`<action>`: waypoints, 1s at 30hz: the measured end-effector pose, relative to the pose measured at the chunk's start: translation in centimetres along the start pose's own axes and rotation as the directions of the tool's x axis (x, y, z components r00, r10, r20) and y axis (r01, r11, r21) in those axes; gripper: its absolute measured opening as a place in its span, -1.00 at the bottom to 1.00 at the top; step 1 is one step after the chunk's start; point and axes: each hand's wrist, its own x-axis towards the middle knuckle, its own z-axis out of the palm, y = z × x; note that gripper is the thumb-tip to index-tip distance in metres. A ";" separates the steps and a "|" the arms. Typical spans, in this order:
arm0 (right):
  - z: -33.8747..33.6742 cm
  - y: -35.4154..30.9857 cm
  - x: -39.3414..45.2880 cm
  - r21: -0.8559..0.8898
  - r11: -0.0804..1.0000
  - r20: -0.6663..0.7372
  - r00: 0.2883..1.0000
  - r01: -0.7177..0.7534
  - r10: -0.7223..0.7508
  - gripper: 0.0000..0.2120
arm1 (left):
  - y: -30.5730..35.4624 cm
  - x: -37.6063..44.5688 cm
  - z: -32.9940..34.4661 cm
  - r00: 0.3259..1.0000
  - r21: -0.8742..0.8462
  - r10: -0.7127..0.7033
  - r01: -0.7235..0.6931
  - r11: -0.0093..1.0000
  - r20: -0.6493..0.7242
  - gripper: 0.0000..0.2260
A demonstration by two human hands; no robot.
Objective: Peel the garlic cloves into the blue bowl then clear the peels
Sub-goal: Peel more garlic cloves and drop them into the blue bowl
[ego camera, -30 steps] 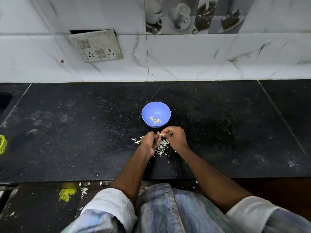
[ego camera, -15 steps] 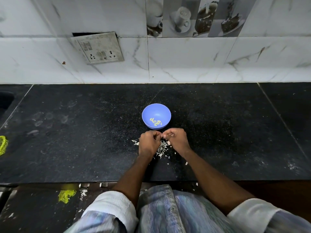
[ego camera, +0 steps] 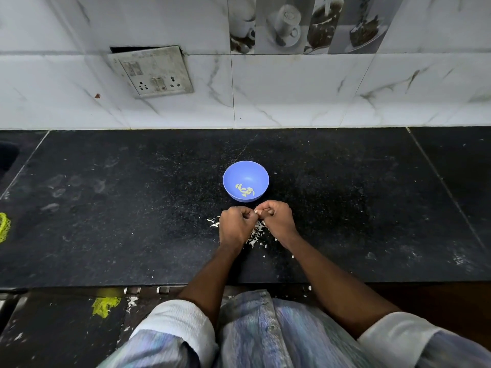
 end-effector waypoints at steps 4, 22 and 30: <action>-0.1 -0.1 0.3 0.044 0.999 -0.017 1.000 -0.004 0.005 -0.91 | -0.4 0.1 0.1 0.997 -0.172 -0.079 0.078 0.982 0.005 -0.91; -0.5 -0.8 0.7 -0.021 0.997 0.044 0.997 0.068 -0.067 -0.84 | -0.6 0.7 0.1 0.999 -0.264 -0.027 0.032 0.964 0.026 -0.92; -0.8 -0.8 0.9 0.013 0.998 0.037 0.997 0.065 -0.066 -0.83 | -0.8 1.2 0.6 0.993 -0.353 -0.092 0.113 0.929 0.075 -0.70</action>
